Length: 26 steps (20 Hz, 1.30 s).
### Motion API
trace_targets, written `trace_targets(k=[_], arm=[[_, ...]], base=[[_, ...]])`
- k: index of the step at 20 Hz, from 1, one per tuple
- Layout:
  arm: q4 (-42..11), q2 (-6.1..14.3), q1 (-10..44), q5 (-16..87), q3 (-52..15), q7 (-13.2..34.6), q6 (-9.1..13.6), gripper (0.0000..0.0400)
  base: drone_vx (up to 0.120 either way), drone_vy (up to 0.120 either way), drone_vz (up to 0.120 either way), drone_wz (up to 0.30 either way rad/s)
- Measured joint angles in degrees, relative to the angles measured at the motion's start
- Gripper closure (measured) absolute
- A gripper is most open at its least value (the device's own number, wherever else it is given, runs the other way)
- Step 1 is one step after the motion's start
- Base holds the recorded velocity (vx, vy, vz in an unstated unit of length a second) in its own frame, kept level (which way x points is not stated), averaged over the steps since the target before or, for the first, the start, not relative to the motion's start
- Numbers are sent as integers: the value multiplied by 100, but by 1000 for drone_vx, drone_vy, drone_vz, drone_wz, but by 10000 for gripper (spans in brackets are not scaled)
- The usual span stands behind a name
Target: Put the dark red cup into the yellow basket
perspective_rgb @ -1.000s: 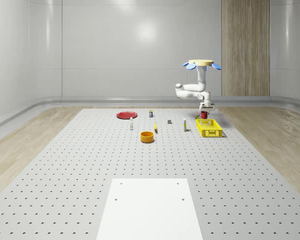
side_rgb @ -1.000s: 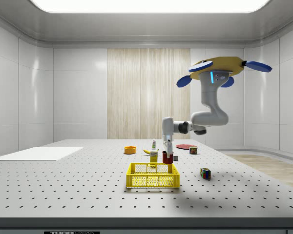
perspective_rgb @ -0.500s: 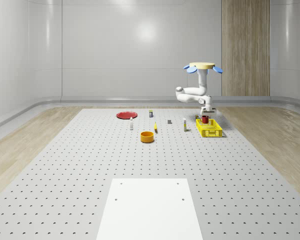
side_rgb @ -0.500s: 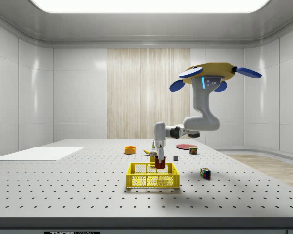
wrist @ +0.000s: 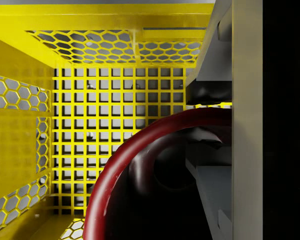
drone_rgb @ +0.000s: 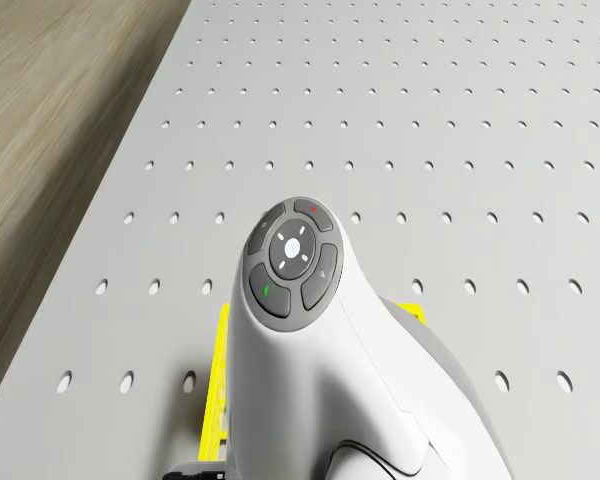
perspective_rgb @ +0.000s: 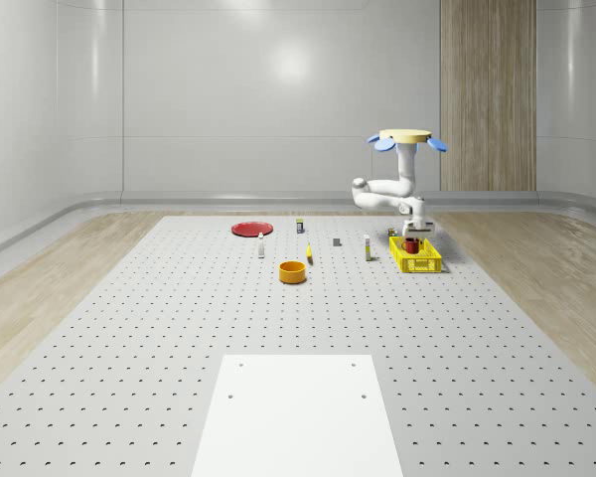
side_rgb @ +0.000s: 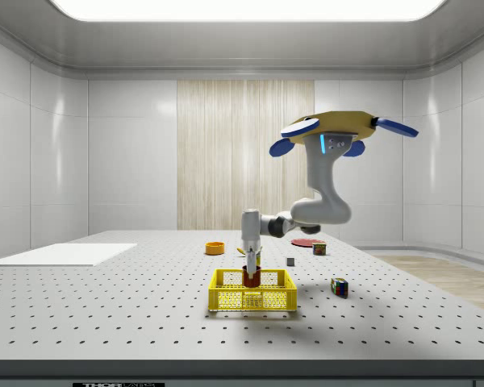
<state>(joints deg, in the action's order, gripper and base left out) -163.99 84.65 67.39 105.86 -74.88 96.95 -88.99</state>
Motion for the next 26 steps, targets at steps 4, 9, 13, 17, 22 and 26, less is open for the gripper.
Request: trace_targets(k=[4, 9, 13, 17, 22, 26], arm=[[2, 26, 7, -11, -4, 6, -24, 300], [24, 63, 25, 69, 89, 9, -92, 300], [80, 94, 55, 271, 310, 5, -197, 300], [108, 106, 71, 361, 407, 5, -245, 120], [63, 108, 52, 199, 238, 12, -186, 34], [46, 116, 48, 125, 163, 18, -168, 14]], base=[[40, 0, 0, 0], [0, 0, 0, 0], [0, 0, 0, 0], [0, 0, 0, 0], [0, 0, 0, 0], [0, 0, 0, 0]])
